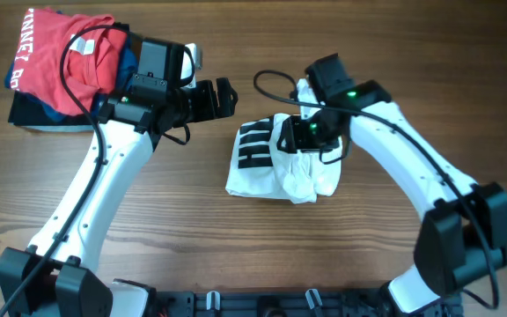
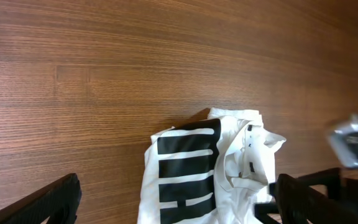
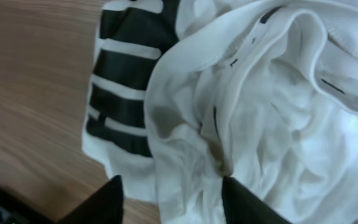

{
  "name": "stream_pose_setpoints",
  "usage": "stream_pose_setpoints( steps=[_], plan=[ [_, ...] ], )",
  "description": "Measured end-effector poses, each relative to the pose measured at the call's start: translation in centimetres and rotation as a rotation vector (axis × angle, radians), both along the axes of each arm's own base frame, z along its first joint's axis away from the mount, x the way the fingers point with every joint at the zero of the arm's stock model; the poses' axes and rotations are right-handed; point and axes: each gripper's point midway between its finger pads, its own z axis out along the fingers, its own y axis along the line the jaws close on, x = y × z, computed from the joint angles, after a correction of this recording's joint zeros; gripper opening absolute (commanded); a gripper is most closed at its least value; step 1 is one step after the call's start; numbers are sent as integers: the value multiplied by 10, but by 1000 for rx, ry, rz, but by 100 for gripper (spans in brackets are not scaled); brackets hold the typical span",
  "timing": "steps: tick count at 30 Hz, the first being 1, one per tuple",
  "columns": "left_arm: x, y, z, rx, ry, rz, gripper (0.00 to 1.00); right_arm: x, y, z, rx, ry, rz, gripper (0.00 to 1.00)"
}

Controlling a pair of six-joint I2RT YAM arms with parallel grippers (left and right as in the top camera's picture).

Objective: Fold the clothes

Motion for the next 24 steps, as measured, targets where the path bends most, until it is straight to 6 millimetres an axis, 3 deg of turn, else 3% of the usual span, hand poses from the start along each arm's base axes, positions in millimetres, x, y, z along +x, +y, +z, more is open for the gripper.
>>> stream_pose_setpoints(
  steps=[3, 5, 14, 19, 24],
  plan=[
    [-1, 1, -1, 7, 5, 3, 100, 3, -2, -15, -48, 18, -24, 32],
    [-2, 3, -2, 15, 10, 8, 100, 6, -5, -20, -69, 15, -44, 32],
    [-2, 5, -4, 26, 15, 15, 100, 30, -13, -21, -118, -69, -136, 33],
    [-2, 6, -4, 28, 15, 17, 100, 33, -19, -22, -154, -87, -154, 30],
    [-2, 6, -4, 29, 15, 17, 100, 31, -22, -23, -169, -75, -166, 5]
  ],
)
